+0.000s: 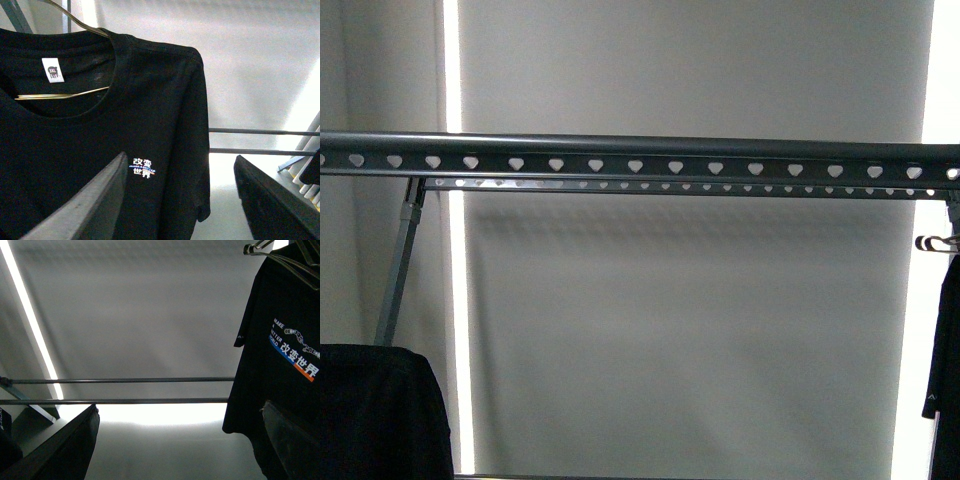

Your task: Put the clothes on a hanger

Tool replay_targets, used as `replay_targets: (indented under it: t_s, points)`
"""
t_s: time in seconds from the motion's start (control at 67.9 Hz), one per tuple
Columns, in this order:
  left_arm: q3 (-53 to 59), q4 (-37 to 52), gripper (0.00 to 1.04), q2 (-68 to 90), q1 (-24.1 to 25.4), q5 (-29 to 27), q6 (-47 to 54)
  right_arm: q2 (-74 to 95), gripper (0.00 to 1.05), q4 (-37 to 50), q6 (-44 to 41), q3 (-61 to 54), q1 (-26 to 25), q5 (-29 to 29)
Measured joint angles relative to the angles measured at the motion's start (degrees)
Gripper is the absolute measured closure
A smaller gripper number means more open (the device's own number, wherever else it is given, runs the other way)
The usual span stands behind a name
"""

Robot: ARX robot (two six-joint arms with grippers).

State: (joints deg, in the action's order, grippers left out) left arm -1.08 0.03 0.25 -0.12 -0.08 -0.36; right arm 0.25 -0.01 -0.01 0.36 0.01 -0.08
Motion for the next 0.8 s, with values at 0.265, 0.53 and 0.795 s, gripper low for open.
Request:
replay_targets:
  t_s: [0.265,0.53,0.795]
  points:
    - [0.0,0.0,0.07,0.0,0.0,0.0,0.1,0.0,0.07,0.0,0.0,0.0,0.0,0.0]
    - [0.0,0.0,0.07,0.0,0.0,0.0,0.1,0.0,0.07,0.0,0.0,0.0,0.0,0.0]
    - [-5.9,4.4,0.07,17.0,1.2,8.5,3.3,0.0,0.07,0.0,0.0,0.0,0.0,0.0]
